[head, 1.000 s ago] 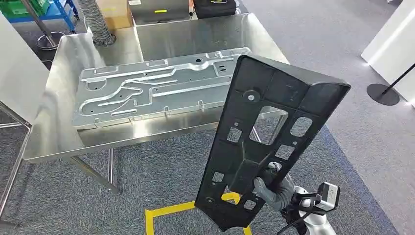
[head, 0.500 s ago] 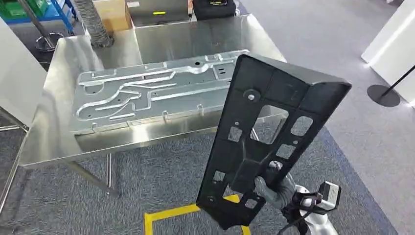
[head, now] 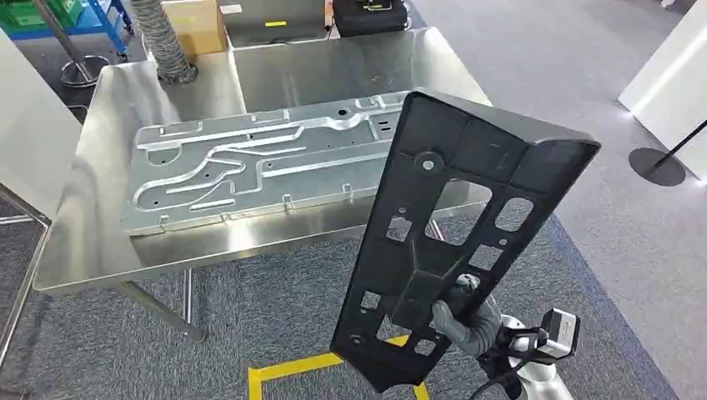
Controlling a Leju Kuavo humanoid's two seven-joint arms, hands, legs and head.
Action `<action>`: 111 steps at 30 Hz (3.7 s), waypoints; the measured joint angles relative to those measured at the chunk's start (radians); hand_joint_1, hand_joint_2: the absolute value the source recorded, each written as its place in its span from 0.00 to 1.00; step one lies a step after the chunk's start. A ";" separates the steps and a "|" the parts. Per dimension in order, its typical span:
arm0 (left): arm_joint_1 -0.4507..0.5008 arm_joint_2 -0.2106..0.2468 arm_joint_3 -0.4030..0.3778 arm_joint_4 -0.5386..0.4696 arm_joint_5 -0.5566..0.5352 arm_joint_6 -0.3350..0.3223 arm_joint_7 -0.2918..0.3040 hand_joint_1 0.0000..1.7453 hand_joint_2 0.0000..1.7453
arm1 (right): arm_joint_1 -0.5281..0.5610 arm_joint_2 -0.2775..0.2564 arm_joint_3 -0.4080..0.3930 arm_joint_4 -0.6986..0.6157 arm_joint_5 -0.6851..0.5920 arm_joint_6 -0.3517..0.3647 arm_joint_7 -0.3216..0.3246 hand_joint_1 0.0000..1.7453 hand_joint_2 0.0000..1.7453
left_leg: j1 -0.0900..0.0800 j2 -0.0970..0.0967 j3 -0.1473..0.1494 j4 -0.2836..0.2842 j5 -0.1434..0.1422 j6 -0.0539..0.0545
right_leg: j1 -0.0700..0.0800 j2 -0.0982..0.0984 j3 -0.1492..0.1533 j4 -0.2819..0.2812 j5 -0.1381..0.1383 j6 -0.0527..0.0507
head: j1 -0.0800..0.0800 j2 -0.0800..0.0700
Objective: Take the parts from the cabinet and place them on the table.
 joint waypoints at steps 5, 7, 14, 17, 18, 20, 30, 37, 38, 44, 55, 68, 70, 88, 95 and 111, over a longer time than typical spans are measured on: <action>-0.002 0.000 0.000 0.000 0.000 0.000 0.001 0.00 1.00 | -0.002 -0.002 0.000 0.000 -0.001 0.000 0.000 1.00 1.00 | 0.005 0.002 -0.055 0.136 -0.081 -0.031 | -0.011 -0.003 0.024 -0.019 -0.005 -0.022 | 0.000 0.000; 0.001 0.000 0.000 0.000 -0.001 0.000 0.001 0.00 1.00 | -0.001 -0.002 0.000 0.000 -0.001 0.001 0.000 1.00 1.00 | 0.008 0.002 -0.147 0.302 -0.144 -0.039 | -0.010 -0.004 0.027 -0.018 -0.011 -0.024 | 0.000 0.000; 0.000 0.000 0.000 0.000 -0.002 0.001 0.001 0.00 1.00 | -0.001 -0.002 0.000 0.002 -0.002 0.000 0.000 1.00 1.00 | 0.010 0.000 -0.040 0.016 0.030 -0.018 | -0.005 0.003 0.052 -0.005 -0.042 -0.003 | 0.000 0.000; 0.003 0.001 0.000 0.000 -0.003 0.002 0.003 0.00 1.00 | -0.001 -0.001 0.001 0.001 -0.002 -0.001 0.000 1.00 1.00 | 0.009 0.000 -0.041 0.011 0.029 0.001 | -0.006 0.002 0.055 -0.011 -0.043 0.013 | 0.000 0.000; 0.003 0.001 0.000 0.000 -0.007 0.002 0.003 0.00 1.00 | 0.000 0.000 0.001 0.000 -0.002 -0.002 0.000 1.00 1.00 | 0.015 0.001 -0.033 0.002 0.034 0.009 | -0.010 0.001 0.056 -0.004 -0.050 0.018 | 0.000 0.000; 0.000 0.001 0.000 0.000 -0.010 0.002 0.003 0.00 1.00 | -0.002 0.000 0.000 0.000 -0.001 -0.003 0.000 1.00 1.00 | 0.015 0.001 -0.028 -0.001 0.030 0.017 | -0.012 0.001 0.005 0.102 -0.105 0.026 | 0.000 0.000; 0.000 0.001 0.000 0.000 -0.014 0.001 0.003 0.00 1.00 | 0.014 0.002 0.000 -0.008 0.000 -0.003 0.000 1.00 1.00 | 0.005 0.000 0.001 0.002 -0.003 -0.002 | -0.004 -0.002 0.000 0.001 0.000 0.008 | 0.000 0.000; 0.000 0.002 0.000 0.000 -0.014 0.002 0.003 0.00 1.00 | 0.016 -0.001 -0.001 -0.014 0.000 -0.002 0.000 1.00 1.00 | 0.009 0.002 -0.116 0.259 -0.136 -0.033 | -0.009 -0.002 0.021 -0.010 -0.011 -0.026 | 0.000 0.000; 0.002 0.002 0.000 0.000 -0.014 0.002 0.003 0.00 1.00 | 0.017 -0.001 -0.001 -0.014 0.000 -0.002 0.000 1.00 1.00 | 0.009 0.002 -0.156 0.325 -0.149 -0.034 | -0.008 -0.002 0.022 -0.010 -0.014 -0.026 | 0.000 0.000; 0.001 0.002 0.000 0.000 -0.014 0.002 0.003 0.00 1.00 | 0.018 -0.002 -0.001 -0.014 0.000 -0.002 0.000 1.00 1.00 | 0.003 0.002 -0.037 0.010 0.026 -0.013 | -0.001 0.002 0.053 -0.004 -0.040 -0.012 | 0.000 0.000; 0.001 0.003 0.000 0.000 -0.018 0.003 0.003 0.00 1.00 | 0.012 0.002 -0.002 -0.012 0.000 -0.001 0.000 1.00 1.00 | 0.011 0.000 -0.014 -0.008 0.021 0.019 | -0.019 0.001 -0.124 0.288 -0.127 0.034 | 0.000 0.000; 0.000 0.002 0.000 0.000 -0.017 0.003 0.007 0.00 1.00 | 0.014 -0.002 -0.001 -0.015 0.004 -0.002 0.000 1.00 1.00 | 0.012 0.002 -0.136 0.295 -0.152 -0.036 | -0.016 -0.003 0.026 -0.008 -0.020 -0.023 | 0.000 0.000; 0.002 0.002 0.000 0.000 -0.016 0.003 0.006 0.00 1.00 | 0.018 -0.002 -0.001 -0.015 0.004 -0.003 0.000 1.00 1.00 | 0.012 0.002 -0.167 0.321 -0.124 -0.037 | -0.015 -0.001 0.035 -0.008 -0.028 -0.022 | 0.000 0.000; 0.001 0.002 0.000 0.000 -0.021 -0.004 0.007 0.00 1.00 | 0.029 0.000 -0.001 -0.019 0.005 -0.015 0.000 1.00 1.00 | 0.010 0.000 0.005 0.000 0.004 0.014 | -0.021 0.000 -0.029 0.083 -0.006 0.026 | 0.000 0.000; -0.003 0.003 0.000 0.000 -0.021 -0.005 0.006 0.00 1.00 | 0.029 -0.002 -0.002 -0.025 0.005 -0.017 0.000 1.00 1.00 | 0.005 0.002 0.014 0.019 -0.029 -0.026 | -0.018 0.001 0.023 -0.014 -0.008 -0.012 | 0.000 0.000; -0.004 0.004 0.000 0.000 -0.030 -0.010 -0.013 0.00 1.00 | -0.233 0.011 -0.056 0.085 -0.291 -0.004 0.265 1.00 1.00 | 0.014 0.009 -0.047 0.007 0.040 0.014 | -0.014 0.006 0.027 0.046 -0.075 0.021 | 0.000 0.000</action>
